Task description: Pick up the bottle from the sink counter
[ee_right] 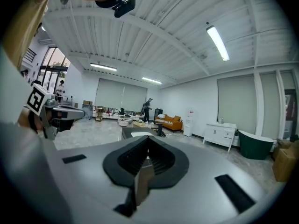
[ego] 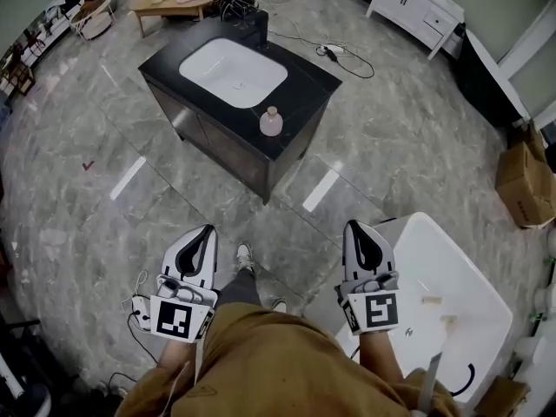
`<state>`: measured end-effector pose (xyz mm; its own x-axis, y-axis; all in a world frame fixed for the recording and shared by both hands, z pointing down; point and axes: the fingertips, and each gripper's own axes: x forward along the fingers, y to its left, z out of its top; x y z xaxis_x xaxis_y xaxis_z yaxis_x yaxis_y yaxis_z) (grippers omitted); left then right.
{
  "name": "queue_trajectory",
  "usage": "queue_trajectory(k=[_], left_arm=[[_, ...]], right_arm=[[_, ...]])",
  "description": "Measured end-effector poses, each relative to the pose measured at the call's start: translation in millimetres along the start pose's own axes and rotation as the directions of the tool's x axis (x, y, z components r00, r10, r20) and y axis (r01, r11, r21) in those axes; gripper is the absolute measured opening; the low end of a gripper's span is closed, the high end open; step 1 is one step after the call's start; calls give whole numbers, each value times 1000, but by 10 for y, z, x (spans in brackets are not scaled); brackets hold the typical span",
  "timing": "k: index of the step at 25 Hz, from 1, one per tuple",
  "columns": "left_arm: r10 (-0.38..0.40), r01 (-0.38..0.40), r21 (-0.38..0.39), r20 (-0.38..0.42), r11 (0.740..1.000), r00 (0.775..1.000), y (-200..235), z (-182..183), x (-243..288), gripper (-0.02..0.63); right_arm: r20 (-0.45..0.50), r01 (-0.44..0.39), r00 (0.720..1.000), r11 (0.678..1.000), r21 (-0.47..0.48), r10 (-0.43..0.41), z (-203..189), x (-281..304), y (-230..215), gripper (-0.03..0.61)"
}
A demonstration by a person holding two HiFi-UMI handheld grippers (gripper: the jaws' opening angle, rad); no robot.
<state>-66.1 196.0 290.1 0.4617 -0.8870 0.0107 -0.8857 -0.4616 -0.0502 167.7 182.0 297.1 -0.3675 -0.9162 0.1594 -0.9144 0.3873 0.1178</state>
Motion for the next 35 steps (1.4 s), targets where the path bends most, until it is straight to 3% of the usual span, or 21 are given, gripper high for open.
queue_trajectory(k=[5,15,27,35], left_arm=[[17,-17,-20,4,1000,1000,631,-15,391,3],[-23,24,-35,13,999,1000,1627,-30,942,3],[-84,85,-71,22,994,996,1681,-77,1275,3],[-4,4,-43,2,999,1000,1693,-24,1449,3]], right_arm=[[7,-65,998,996,-56,66,210,778,279,2],[-12,5,1000,997,-71,-6,513,1613,399,2],[-41,77,996,994,-81,-80,540,1790,197,2],[-31,14,999,999,-52,-16,441,2083,-50,3]])
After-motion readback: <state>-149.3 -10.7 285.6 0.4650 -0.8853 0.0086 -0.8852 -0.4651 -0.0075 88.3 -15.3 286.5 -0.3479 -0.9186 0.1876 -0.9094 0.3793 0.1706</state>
